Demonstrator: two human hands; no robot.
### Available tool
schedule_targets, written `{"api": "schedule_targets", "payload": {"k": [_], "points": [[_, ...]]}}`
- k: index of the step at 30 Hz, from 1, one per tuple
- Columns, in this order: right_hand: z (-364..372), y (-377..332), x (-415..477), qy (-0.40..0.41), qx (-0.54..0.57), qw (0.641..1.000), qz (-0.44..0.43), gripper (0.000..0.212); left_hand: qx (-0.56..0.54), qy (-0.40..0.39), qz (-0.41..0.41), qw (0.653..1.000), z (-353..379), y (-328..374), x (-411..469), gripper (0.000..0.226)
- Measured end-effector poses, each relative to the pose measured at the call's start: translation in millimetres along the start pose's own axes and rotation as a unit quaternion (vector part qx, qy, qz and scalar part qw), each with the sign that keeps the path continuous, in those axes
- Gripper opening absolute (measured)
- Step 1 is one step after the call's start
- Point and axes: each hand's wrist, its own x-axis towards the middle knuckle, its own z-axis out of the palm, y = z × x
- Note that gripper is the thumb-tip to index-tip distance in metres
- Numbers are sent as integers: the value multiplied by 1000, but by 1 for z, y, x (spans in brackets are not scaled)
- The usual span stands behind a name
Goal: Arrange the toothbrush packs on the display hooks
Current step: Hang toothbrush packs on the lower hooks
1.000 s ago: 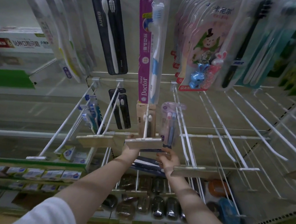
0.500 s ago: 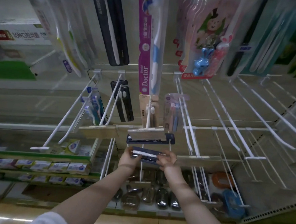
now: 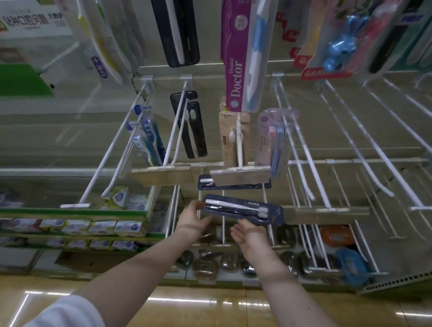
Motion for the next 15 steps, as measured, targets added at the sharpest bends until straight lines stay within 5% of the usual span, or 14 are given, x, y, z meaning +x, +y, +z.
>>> {"api": "schedule_targets", "payload": {"k": [15], "points": [[8, 13, 38, 59, 190, 979, 47, 47, 102, -37, 120, 987, -15, -15, 38, 44]]}}
